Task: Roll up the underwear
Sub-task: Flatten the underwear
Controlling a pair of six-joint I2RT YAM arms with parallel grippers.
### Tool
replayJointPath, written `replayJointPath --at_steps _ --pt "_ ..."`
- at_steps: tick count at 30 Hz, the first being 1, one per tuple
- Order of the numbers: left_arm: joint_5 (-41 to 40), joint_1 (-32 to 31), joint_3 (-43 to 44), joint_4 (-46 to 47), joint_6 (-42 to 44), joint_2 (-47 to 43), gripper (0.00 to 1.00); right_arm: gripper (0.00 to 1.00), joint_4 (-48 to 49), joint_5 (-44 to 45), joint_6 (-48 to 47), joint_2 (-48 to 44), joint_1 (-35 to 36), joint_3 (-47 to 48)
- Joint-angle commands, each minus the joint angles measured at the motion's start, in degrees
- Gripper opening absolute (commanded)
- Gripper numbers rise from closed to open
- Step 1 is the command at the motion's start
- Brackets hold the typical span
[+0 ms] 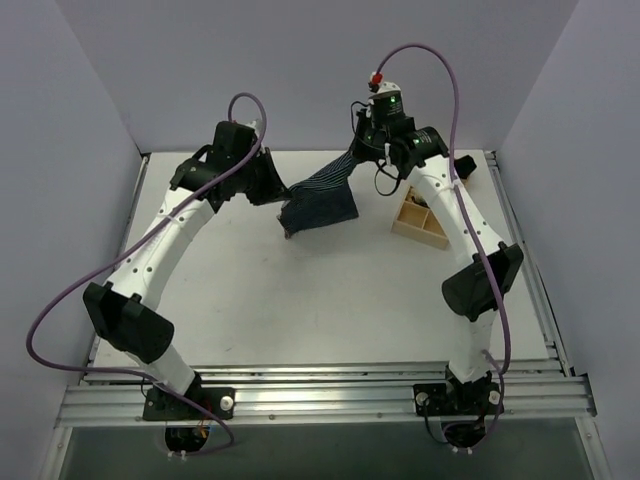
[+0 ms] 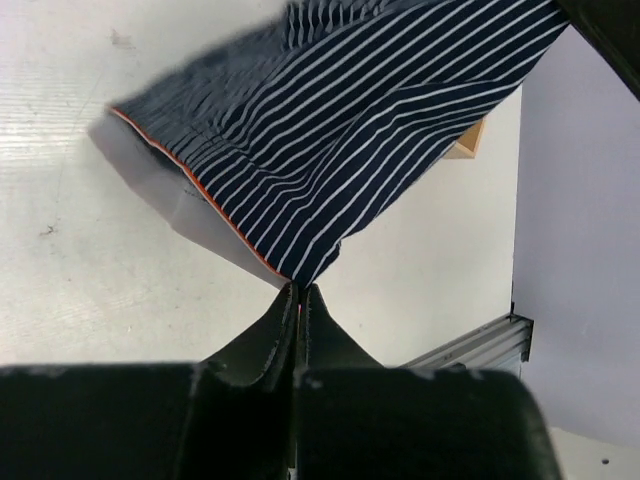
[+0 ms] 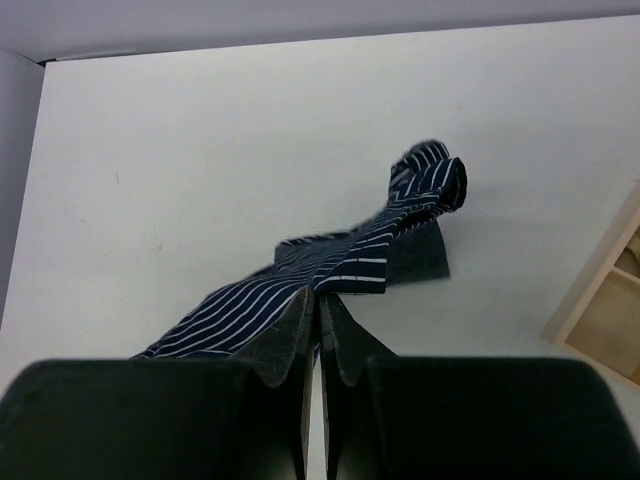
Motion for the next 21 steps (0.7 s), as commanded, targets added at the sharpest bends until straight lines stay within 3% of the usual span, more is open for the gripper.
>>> replayJointPath --at_steps 1,6,12,18,19,21 --pt "3.2 -0.5 0.0 -1.5 2.0 -0.9 0.02 0.0 -2.5 -2.5 -2.4 -1.9 -0.3 0.1" --pt "3.8 -2.4 -20.4 4.6 -1.6 -8.8 0.02 0.0 3.6 -3.8 -3.3 -13.9 -0.4 -26.3" --pt "3.4 -11.7 -43.7 15.9 -9.8 -14.5 0.03 0.0 10.6 -6.8 -1.8 -22.6 -0.4 -55.7" --pt "3.2 -20.7 -56.1 25.1 -18.4 -12.2 0.11 0.0 12.2 -5.3 -0.7 -26.8 -0.4 -69.6" --pt "3.1 -21.6 -56.5 24.9 -19.0 -12.0 0.18 0.0 11.1 -4.3 -0.7 -27.4 -0.4 -70.7" --pt "2.4 -23.9 -55.9 24.1 -19.6 -12.5 0.29 0.09 8.6 -3.6 -0.4 -29.9 -0.5 -71.7"
